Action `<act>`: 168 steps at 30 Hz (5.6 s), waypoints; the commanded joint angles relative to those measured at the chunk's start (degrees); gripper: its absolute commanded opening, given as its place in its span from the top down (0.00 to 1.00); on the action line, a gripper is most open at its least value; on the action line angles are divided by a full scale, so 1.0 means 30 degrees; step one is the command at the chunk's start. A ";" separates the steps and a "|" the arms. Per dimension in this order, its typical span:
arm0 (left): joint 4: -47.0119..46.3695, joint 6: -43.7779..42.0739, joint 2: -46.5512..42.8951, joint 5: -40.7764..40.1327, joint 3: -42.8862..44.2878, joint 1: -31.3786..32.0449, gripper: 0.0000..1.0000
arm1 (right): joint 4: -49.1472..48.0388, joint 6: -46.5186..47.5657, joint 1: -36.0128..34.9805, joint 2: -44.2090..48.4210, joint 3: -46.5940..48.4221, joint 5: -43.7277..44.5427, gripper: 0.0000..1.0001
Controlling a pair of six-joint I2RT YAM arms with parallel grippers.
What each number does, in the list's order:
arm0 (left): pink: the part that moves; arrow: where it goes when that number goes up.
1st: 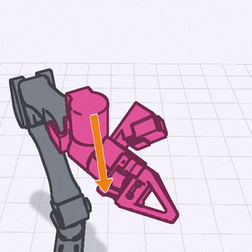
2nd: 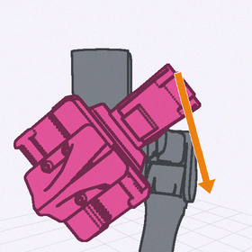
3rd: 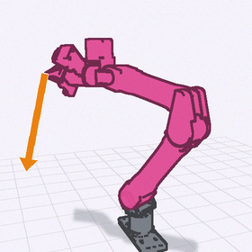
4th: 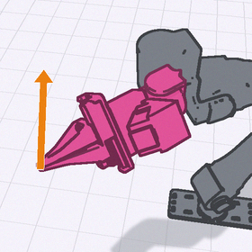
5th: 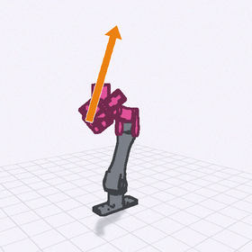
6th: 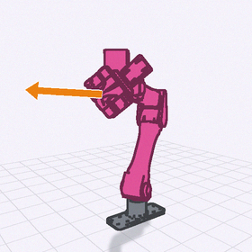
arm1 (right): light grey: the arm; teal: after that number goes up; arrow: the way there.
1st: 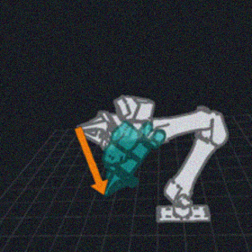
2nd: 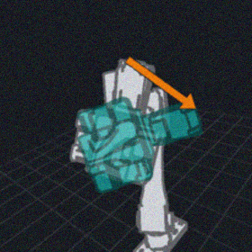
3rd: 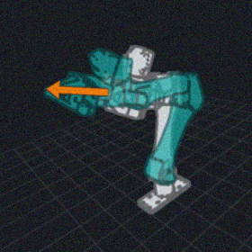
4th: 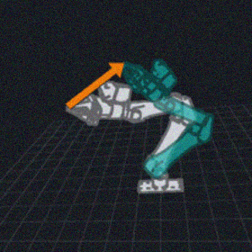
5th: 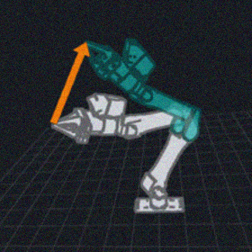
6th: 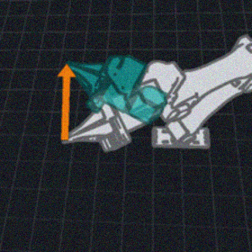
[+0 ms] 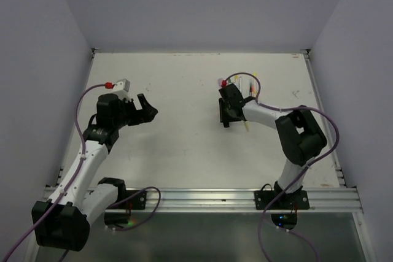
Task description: Open the pen caps
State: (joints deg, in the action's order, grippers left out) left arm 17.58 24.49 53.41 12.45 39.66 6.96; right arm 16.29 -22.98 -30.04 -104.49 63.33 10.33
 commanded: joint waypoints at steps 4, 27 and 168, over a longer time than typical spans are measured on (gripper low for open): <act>-0.2901 0.3143 0.1004 0.3090 0.0225 0.1392 0.01 | -0.2176 -0.0015 -0.2025 0.4912 -0.2532 -0.1592 0.94; -0.7590 0.7363 0.6044 -0.4699 0.3802 1.1301 0.39 | -0.9269 0.0249 -0.5337 1.2739 -0.7926 -0.4087 0.96; -0.6001 0.2620 0.2963 -0.2235 0.3181 0.3129 0.97 | -0.4350 0.0309 -0.5396 0.7644 -0.5409 -1.0046 1.00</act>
State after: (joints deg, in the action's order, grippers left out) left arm -23.44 37.17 61.52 14.79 44.64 16.56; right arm -5.34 -21.65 -46.30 -81.06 43.77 -33.04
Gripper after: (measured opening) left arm 0.230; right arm 0.204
